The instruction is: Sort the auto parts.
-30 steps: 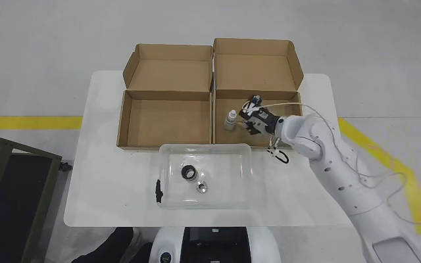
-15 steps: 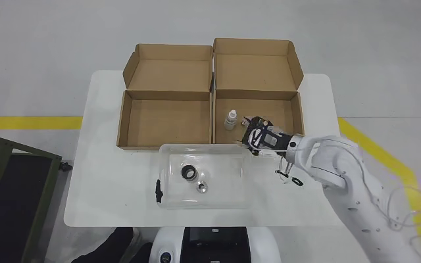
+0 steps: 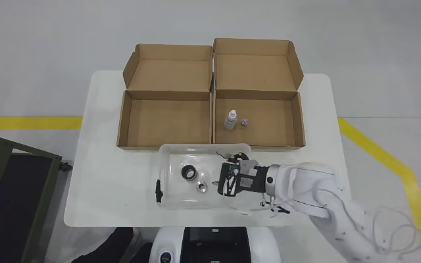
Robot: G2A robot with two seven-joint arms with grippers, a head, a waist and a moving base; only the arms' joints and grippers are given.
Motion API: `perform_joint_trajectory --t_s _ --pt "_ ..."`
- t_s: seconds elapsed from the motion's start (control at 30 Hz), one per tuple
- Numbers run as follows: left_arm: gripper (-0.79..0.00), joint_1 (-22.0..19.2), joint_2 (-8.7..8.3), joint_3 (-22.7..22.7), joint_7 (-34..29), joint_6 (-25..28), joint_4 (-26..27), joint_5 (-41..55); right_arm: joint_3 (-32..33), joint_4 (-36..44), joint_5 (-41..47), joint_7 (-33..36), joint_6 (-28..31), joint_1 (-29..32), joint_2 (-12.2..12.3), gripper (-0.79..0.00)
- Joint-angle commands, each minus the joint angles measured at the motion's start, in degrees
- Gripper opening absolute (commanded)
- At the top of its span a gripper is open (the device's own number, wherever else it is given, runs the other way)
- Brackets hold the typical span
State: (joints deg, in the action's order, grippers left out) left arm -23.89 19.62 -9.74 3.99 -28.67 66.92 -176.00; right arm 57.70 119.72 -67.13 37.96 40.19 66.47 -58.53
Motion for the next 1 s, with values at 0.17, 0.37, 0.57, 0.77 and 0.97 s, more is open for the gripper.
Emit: perform_joint_trajectory --t_s 0.17,0.37,0.57,0.77,0.97 --pt "0.000 0.0 0.00 0.0 0.0 0.0 0.0 0.0 -5.9 -3.3 -1.1 1.0 0.7 -3.6 -1.2 -0.280" --pt "0.000 0.0 0.00 0.0 0.0 0.0 0.0 0.0 -9.3 -6.6 -0.9 2.4 1.0 -6.2 -2.0 -0.283" --pt "0.000 0.0 0.00 0.0 0.0 0.0 0.0 0.0 -11.2 -9.7 -0.5 3.3 1.3 -7.7 -2.6 -0.268" --pt "0.000 0.0 0.00 0.0 0.0 0.0 0.0 0.0 -13.3 -12.5 -0.2 3.5 1.9 -8.9 -3.3 -0.289" --pt "0.000 0.0 0.00 0.0 0.0 0.0 0.0 0.0 -15.5 -15.0 0.0 3.7 2.4 -10.3 -4.0 -0.311"
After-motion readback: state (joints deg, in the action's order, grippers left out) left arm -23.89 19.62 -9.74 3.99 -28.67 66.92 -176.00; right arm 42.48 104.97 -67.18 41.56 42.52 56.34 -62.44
